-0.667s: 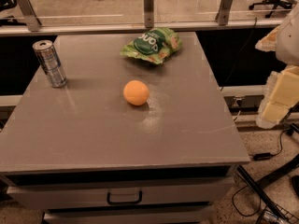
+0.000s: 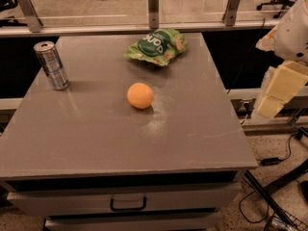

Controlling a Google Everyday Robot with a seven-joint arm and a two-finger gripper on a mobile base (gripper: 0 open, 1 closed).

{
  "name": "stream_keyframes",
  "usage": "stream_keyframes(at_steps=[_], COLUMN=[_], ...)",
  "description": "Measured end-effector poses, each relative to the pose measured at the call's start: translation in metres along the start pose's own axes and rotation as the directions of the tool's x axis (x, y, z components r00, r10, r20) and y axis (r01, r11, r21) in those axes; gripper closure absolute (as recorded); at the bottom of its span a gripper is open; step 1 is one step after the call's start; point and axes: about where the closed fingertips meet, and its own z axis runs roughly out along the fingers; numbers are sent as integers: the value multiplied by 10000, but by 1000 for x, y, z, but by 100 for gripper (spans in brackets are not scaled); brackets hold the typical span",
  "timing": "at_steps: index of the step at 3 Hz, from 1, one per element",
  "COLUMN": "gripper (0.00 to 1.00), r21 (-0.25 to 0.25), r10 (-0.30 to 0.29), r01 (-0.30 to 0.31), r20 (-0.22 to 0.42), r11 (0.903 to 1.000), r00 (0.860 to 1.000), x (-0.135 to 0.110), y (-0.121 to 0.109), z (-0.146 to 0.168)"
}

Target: Move orange near redbull can

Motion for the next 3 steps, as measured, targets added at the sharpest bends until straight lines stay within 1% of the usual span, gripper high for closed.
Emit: stream_keyframes(at_steps=[1,2,3], gripper=[0,0,0], r21=[-329,-698,-1098], r10=[185,14,-358], r01=[-161,82,566], r20=[740,1356,1836], r11=[9993,9975,9923], r00=[9971,9908,9823], x=[-34,-77,-125], y=[-20,-34,-41], z=[26,55,89])
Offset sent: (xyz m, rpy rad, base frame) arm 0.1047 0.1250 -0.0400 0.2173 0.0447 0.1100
